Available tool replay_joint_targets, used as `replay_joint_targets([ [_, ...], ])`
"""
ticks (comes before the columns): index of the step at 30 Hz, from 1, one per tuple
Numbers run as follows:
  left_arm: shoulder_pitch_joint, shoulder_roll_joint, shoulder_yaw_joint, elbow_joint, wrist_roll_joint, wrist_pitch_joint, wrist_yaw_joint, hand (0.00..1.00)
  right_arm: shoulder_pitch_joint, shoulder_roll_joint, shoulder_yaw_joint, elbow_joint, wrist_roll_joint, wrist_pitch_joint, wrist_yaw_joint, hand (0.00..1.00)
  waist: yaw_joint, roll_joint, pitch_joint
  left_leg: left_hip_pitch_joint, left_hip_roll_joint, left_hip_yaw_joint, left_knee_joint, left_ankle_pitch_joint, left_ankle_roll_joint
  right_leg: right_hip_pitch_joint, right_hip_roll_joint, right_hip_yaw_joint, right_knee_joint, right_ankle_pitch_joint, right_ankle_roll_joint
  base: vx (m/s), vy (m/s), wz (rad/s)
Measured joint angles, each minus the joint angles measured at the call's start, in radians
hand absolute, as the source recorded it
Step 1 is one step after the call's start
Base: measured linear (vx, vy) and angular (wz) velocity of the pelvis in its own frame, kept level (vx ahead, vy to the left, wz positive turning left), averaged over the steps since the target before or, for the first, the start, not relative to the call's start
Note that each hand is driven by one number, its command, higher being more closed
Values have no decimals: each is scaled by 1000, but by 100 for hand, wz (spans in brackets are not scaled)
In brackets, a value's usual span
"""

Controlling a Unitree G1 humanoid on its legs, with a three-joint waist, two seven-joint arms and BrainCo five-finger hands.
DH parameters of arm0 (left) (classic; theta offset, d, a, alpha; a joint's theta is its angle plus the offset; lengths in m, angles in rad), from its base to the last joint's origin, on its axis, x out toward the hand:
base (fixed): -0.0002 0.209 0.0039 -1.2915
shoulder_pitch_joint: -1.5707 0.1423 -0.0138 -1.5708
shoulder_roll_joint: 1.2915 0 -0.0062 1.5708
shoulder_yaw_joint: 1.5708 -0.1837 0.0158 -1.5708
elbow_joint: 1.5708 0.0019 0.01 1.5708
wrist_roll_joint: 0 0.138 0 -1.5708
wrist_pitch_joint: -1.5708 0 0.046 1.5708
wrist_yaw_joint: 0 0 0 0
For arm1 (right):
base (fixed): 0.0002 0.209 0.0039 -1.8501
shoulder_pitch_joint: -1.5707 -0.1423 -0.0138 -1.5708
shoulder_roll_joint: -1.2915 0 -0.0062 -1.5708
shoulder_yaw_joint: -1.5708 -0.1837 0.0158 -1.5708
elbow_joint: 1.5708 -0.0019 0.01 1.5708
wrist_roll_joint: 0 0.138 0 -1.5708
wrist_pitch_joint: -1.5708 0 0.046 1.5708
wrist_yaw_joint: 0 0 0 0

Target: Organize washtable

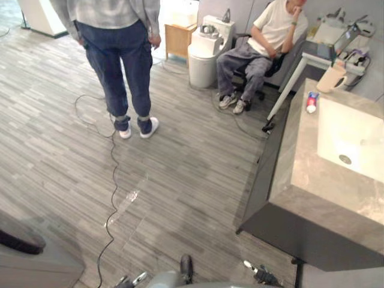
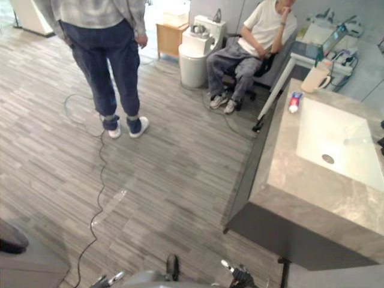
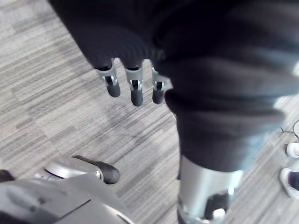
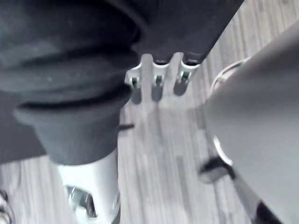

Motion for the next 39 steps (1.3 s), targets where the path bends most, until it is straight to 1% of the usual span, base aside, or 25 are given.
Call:
replay_joint_targets([
  [1, 1, -2, -17, 28, -5, 9, -2, 0, -5, -35, -20, 43, 10, 6, -5, 0, 8, -9, -9, 34, -40, -13, -45, 5, -13, 19, -18, 41, -44, 9, -2, 47, 76, -13],
  [2, 0, 3, -27, 28, -1, 7, -5, 0, 2, -35, -19, 61, 15, 9, -1, 0, 9, -17, -14, 69, -53, -12, -105, 28, -27, 38, -18, 49, -71, 17, -13, 96, 139, 1],
  [3, 1, 13, -40, 33, 12, 2, -15, 0, 11, -33, -20, 86, 19, 8, -1, 0, 7, -22, -17, 134, -69, -9, -206, 74, -25, 55, -19, 49, -115, 45, -28, 95, 40, 3],
  [4, 3, 18, -55, 37, 15, 1, -20, 0, 10, -30, -27, 100, 28, 8, 0, 0, 8, -22, -17, 161, -79, -7, -257, 123, -19, 61, -19, 49, -126, 55, -24, 72, 8, 2],
  [5, 3, 21, -62, 43, 20, 2, -20, 0, 4, -34, -27, 106, 28, 9, 1, 0, 6, -21, -17, 180, -88, -1, -286, 144, 7, 66, -20, 52, -132, 68, -26, 0, 0, 0],
  [6, 1, 23, -68, 51, 22, 4, -20, 0, 1, -43, -27, 107, 28, 9, 1, 0, 0, -20, -18, 201, -95, -1, -310, 158, 11, 75, -27, 57, -137, 77, -17, 8, 11, -5],
  [7, 0, 23, -81, 54, 22, 4, -21, 0, 8, -44, -21, 107, 26, 8, 2, 0, 2, -12, -17, 230, -98, 1, -345, 172, 8, 92, -28, 60, -140, 77, -17, 11, 6, -6],
  [8, -1, 26, -97, 54, 22, 4, -21, 0, 7, -44, -18, 107, 25, 8, 2, 0, 6, -8, -17, 253, -98, 2, -370, 186, 9, 94, -24, 62, -141, 78, -16, -19, -50, -10],
  [10, -1, 28, -108, 59, 21, 4, -21, 0, 4, -46, -17, 107, 25, 8, 2, 0, 5, -6, -18, 288, -99, 1, -433, 218, 5, 104, -19, 63, -139, 79, -16, -65, -92, -2],
  [11, -1, 28, -109, 62, 21, 5, -21, 0, 5, -46, -17, 107, 25, 8, 1, 0, 4, -5, -20, 300, -99, -2, -460, 226, -3, 106, -18, 63, -139, 79, -15, -94, -110, 2],
  [12, 0, 28, -115, 62, 21, 4, -21, 0, 8, -48, -15, 107, 25, 8, 2, 0, 4, -1, -23, 315, -98, -5, -490, 237, -19, 105, -14, 66, -139, 79, -15, -89, -113, 4],
  [15, 4, 29, -127, 64, 22, 4, -22, 0, 9, -58, -3, 107, 25, 7, 2, 0, 2, 3, -25, 321, -97, -9, -494, 242, -25, 105, -5, 74, -140, 87, -4, -64, -118, 5],
  [19, 18, 25, -133, 72, 31, 5, -22, 0, 8, -64, -1, 110, 25, 7, 1, 0, -1, 11, -31, 320, -86, -9, -494, 248, -34, 106, 10, 73, -148, 86, -3, -43, -119, 0],
  [24, 21, 26, -132, 79, 32, 5, -22, 0, -2, -65, -1, 138, 24, 8, 1, 0, -1, 8, -35, 320, -74, -8, -494, 256, -41, 110, 25, 69, -175, 97, -10, 18, -107, -1],
  [30, 21, 26, -131, 81, 32, 5, -22, 0, -6, -67, 1, 146, 17, 8, 1, 0, -1, 3, -34, 321, -75, -9, -495, 257, -40, 120, 27, 60, -188, 101, -4, 21, -76, 2],
  [31, 24, 27, -126, 78, 33, 5, -21, 0, -30, -80, 65, 155, 16, 9, 3, 0, -20, -2, -6, 324, -77, -10, -495, 251, -34, 137, 28, 49, -209, 97, -10, 0, 0, 0],
  [39, 26, 26, -121, 78, 31, 5, -19, 0, -27, -82, 66, 156, 17, 8, 4, 0, -18, -3, -6, 315, -83, -35, -495, 251, -34, 134, 27, 32, -207, 95, -6, 1, -10, 7],
])
